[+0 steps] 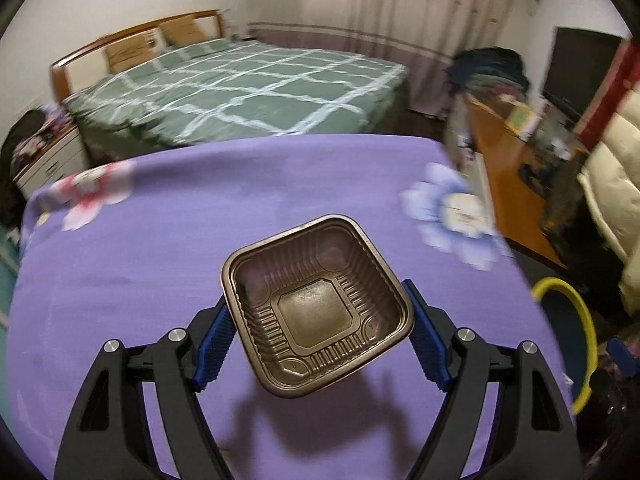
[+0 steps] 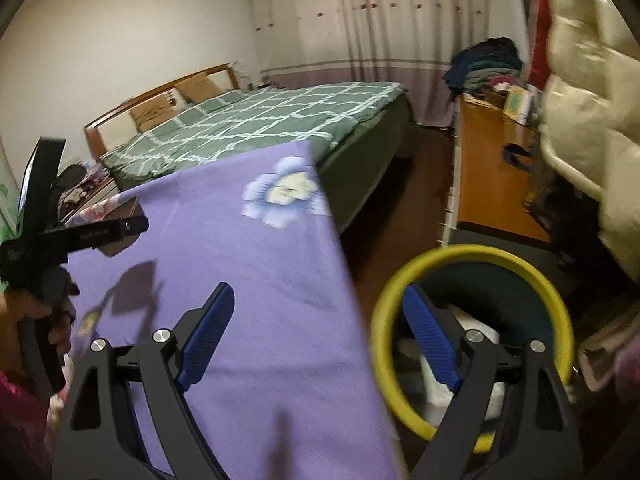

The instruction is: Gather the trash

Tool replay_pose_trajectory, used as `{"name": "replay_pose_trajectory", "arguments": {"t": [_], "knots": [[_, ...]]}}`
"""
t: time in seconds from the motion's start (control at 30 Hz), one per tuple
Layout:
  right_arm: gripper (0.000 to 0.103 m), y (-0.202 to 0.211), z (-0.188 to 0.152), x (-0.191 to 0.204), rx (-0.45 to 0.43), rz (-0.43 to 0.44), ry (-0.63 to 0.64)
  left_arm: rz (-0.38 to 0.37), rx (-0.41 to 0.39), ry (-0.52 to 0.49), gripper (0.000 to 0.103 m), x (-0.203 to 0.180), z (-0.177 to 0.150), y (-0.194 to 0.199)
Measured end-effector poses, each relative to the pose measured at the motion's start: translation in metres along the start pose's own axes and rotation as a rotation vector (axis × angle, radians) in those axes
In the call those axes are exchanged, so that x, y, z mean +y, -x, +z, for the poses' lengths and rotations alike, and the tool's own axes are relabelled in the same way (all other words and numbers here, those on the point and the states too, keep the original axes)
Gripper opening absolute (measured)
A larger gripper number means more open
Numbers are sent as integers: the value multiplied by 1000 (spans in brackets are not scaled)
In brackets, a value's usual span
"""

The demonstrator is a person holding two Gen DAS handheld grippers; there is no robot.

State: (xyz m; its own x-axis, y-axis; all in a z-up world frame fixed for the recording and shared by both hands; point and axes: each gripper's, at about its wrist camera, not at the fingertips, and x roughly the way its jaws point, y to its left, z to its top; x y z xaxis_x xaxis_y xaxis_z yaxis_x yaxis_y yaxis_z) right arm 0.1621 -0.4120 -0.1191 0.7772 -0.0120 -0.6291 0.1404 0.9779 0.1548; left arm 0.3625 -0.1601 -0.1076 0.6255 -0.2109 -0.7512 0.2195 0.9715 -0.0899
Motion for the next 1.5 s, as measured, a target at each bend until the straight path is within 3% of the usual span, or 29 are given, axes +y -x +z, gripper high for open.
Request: {"name": "replay_pose_trajectory", "arguments": {"t": [0.2,0.37,0.67,0.87,0.93,1.17,1.37,1.5], "knots": [[82,44,-30,-58,-3,-83,-61,-153,33,-109,77,-97,-10,3],[82,73,-56,-103,-5,-148,-123,-232,66,-207,77,-178,-22,1],[82,108,-86,-165,-38,-221,-264,-279,119,-342,77,-278,-41,-14],[83,116,-88,-178,-59,-222,-286,-265,175,-364,80,-314,-52,-35],[83,115,-89,-180,-58,-216,-293,-247,174,-365,92,-317,-55,-38],[83,114,-86,-171,-59,-192,-283,-259,113,-310,97,-287,-49,-4],[85,113,-82,-143,-47,-150,-216,-217,-26,-295,98,-231,-60,69],[85,117,-80,-120,-55,-119,-176,-187,-82,-253,98,-172,-79,121]]}}
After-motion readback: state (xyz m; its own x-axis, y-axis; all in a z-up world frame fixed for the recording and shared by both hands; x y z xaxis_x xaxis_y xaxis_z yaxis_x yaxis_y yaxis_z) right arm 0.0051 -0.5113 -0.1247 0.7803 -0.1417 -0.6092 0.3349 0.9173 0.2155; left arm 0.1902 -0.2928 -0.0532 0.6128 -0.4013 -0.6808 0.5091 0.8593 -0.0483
